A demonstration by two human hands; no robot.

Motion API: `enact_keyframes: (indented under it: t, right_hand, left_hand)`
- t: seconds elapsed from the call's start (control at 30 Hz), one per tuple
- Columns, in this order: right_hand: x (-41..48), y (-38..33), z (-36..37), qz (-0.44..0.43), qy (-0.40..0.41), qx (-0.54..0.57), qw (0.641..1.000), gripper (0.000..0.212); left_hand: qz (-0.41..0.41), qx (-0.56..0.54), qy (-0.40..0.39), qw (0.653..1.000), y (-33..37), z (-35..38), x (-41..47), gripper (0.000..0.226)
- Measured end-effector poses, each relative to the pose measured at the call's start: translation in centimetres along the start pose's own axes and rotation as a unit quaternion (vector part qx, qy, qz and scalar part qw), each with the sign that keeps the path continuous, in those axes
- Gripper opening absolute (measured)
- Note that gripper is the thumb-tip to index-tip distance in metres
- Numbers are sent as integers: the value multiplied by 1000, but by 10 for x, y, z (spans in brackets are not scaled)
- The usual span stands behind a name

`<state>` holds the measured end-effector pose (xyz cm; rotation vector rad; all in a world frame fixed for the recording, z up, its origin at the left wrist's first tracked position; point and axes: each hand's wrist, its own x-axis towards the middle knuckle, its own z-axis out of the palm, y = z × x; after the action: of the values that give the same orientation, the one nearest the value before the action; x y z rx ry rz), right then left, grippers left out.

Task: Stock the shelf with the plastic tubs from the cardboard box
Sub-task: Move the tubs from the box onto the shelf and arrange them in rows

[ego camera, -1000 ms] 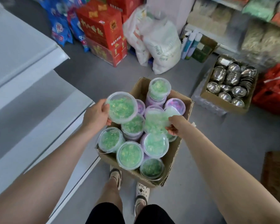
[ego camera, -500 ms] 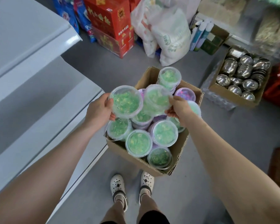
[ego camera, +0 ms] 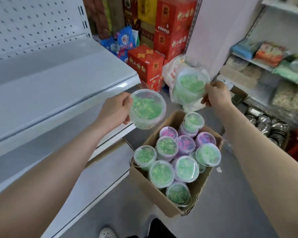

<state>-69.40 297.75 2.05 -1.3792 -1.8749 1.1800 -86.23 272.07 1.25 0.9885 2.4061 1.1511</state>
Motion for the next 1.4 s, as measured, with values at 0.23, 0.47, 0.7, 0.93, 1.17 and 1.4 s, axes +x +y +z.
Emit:
enact_keyframes:
  t: [0.23, 0.47, 0.7, 0.93, 1.17, 1.4]
  right_hand:
    - [-25, -101, 56, -51, -33, 49, 997, 14]
    - [-68, -160, 162, -10, -111, 88, 990, 31]
    - [-67, -195, 230, 8, -161, 118, 980, 41]
    - [-14, -196, 217, -457, -115, -265, 841, 62]
    - [6, -198, 242, -551, -170, -281, 767, 52]
    - [-13, -223, 303, -554, -132, -224, 791, 44]
  left_hand:
    - [10, -51, 70, 996, -13, -103, -4, 23]
    - [-65, -144, 137, 978, -75, -181, -2, 23]
    - [-124, -222, 174, 951, -96, -208, 10, 20]
    - [-132, -208, 176, 953, -98, -215, 24, 25]
    - [-122, -151, 203, 960, -96, -214, 31, 23]
    - [-47, 80, 201, 975, -102, -212, 29, 59]
